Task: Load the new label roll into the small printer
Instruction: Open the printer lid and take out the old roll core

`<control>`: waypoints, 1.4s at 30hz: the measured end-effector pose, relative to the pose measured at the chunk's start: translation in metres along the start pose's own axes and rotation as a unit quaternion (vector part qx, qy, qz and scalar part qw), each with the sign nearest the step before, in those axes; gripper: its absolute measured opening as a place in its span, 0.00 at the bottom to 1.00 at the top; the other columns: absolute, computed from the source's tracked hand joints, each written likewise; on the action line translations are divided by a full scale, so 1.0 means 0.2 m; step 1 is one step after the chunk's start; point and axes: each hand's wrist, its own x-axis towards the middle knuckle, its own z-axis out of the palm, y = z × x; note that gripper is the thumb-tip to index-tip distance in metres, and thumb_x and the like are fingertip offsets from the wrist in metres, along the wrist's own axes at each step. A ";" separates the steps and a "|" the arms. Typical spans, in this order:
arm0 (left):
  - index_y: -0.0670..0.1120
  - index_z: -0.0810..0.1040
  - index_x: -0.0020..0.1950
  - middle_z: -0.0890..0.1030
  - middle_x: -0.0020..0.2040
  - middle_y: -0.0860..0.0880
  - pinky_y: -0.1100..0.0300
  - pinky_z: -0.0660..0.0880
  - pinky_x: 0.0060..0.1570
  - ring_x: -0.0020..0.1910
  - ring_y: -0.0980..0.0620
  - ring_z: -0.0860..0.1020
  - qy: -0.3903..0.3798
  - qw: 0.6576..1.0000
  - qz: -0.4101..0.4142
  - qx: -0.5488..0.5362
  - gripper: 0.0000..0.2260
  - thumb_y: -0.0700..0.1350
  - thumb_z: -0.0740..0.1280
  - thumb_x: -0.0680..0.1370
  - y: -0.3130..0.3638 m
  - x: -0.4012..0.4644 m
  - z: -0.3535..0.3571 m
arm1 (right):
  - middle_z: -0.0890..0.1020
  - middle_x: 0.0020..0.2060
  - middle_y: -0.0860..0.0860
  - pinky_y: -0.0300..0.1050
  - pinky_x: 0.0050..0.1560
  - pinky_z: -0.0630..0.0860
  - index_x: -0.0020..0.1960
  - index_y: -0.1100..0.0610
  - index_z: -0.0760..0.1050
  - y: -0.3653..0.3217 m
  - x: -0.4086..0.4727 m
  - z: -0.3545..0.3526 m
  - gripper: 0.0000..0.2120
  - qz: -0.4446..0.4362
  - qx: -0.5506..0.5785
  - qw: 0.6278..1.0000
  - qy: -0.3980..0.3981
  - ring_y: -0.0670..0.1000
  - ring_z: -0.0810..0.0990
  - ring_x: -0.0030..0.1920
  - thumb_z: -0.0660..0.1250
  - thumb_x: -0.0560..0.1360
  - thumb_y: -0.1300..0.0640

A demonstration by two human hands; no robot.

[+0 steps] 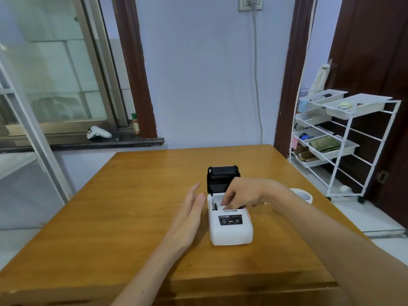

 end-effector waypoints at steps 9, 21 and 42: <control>0.63 0.60 0.77 0.73 0.70 0.60 0.58 0.63 0.66 0.69 0.59 0.68 -0.015 0.999 0.003 0.030 0.23 0.64 0.50 0.81 0.01 0.00 0.01 | 0.83 0.38 0.47 0.31 0.38 0.73 0.54 0.61 0.84 0.06 -0.05 0.06 0.10 -0.081 0.081 0.992 0.062 0.39 0.79 0.35 0.70 0.76 0.57; 0.70 0.51 0.76 0.73 0.70 0.65 0.47 0.67 0.71 0.70 0.56 0.71 -0.102 0.988 0.040 0.105 0.41 0.74 0.66 0.67 0.01 -0.01 0.01 | 0.84 0.35 0.47 0.35 0.29 0.73 0.53 0.60 0.83 0.11 -0.11 0.10 0.08 -0.106 0.236 0.959 0.114 0.45 0.80 0.32 0.68 0.77 0.58; 0.66 0.47 0.78 0.66 0.73 0.65 0.47 0.61 0.74 0.74 0.59 0.63 -0.098 0.982 0.034 0.155 0.50 0.69 0.72 0.63 0.03 -0.01 0.01 | 0.83 0.33 0.41 0.36 0.31 0.70 0.51 0.48 0.83 0.16 -0.27 -0.07 0.07 -0.077 0.282 0.942 0.168 0.44 0.71 0.29 0.68 0.77 0.56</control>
